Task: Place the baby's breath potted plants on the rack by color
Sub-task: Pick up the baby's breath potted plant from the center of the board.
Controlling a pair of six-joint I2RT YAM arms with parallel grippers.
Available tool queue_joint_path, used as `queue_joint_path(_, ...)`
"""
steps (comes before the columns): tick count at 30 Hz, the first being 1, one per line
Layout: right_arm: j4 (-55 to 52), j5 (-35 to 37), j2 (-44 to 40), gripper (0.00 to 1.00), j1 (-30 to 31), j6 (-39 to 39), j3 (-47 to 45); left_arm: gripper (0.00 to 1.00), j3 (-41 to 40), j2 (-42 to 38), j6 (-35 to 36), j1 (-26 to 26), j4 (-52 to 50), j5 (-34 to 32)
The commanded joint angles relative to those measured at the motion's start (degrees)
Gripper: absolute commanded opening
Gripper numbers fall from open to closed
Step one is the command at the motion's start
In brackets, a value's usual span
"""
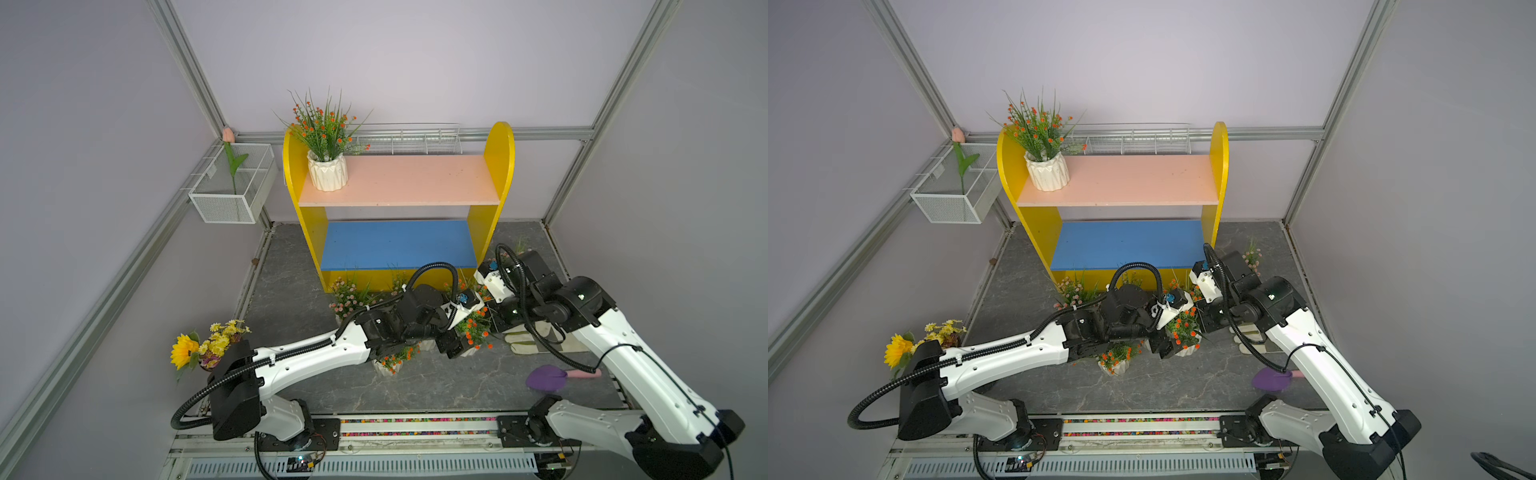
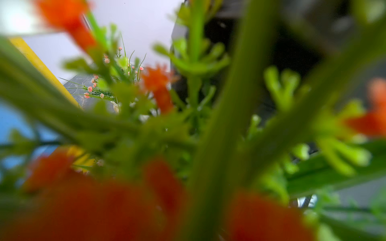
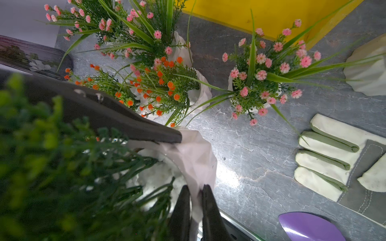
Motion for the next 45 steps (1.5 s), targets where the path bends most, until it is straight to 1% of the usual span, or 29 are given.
queue_joint_path(1, 6.64, -2.15, -2.2, 0.12, -0.33, -0.36, -0.33, 0.77, 1.37, 1.09, 0.88, -0.62, -3.43, 3.38)
queue_joint_path(4, 6.87, -2.09, -2.45, 0.12, -0.36, -0.32, -1.05, 0.69, 1.51, 1.26, 0.97, -0.63, -3.51, 3.52)
queue_joint_path(7, 7.48, -2.27, -2.79, 0.13, -0.61, -0.16, -1.71, 0.56, 2.13, 1.61, 1.22, -0.64, -3.69, 3.88)
queue_joint_path(9, 8.04, -2.43, -2.96, 0.14, -0.79, -0.22, -2.42, 0.44, 2.49, 1.84, 1.01, -0.64, -3.61, 3.64)
queue_joint_path(12, 8.92, -2.98, -3.15, 0.16, -1.14, -0.05, -3.73, 0.33, 3.03, 2.03, 0.91, -0.65, -3.61, 2.65)
queue_joint_path(16, 9.9, -3.5, -3.41, 0.19, -1.91, 0.14, -4.96, 0.21, 3.7, 1.92, 0.88, -0.65, -3.59, 1.62)
queue_joint_path(17, 10.02, -3.5, -3.58, 0.2, -2.16, 0.04, -5.08, 0.19, 3.92, 1.88, 0.97, -0.61, -3.85, 1.4)
queue_joint_path(22, 9.79, -3.42, -4.04, 0.21, -3.43, -0.39, -5.21, 0.15, 4.53, 1.55, 0.93, -0.64, -4.3, -0.44)
queue_joint_path(25, 8.96, -2.36, -5.11, 0.23, -4.95, -0.73, -5.08, 0.12, 5.25, 1.1, 0.03, -0.65, -4.92, -2.89)
queue_joint_path(27, 8.13, -1.39, -6.35, 0.26, -6.81, -1.14, -5.16, 0.08, 5.74, 0.28, -0.68, -0.58, -5.3, -5.08)
queue_joint_path(31, 6.56, 0.67, -9.17, 0.29, -10.46, -1.72, -5.93, 0.08, 7.36, -1.61, -1.23, -0.54, -7.39, -8.59)
queue_joint_path(37, 5.34, 2.87, -12.39, 0.31, -14.58, -2.58, -8.0, 0.08, 12.96, -3.52, -1.5, 0.37, -14.2, -14.28)
queue_joint_path(40, 5.93, 2.3, -13.46, 0.33, -15.32, -2.21, -9.52, 0.1, 17.16, -3.67, -2.61, 1.2, -18.1, -18.87)
queue_joint_path(42, 6.4, 1.74, -13.66, 0.34, -15.46, -1.91, -10.79, 0.11, 20.8, -3.28, -4.37, 2.53, -21.13, -22.23)
queue_joint_path(45, 7.18, 1.14, -13.92, 0.34, -15.49, -1.42, -12.48, 0.11, 26.14, -2.44, -6.27, 5.8, -25.15, -23.83)
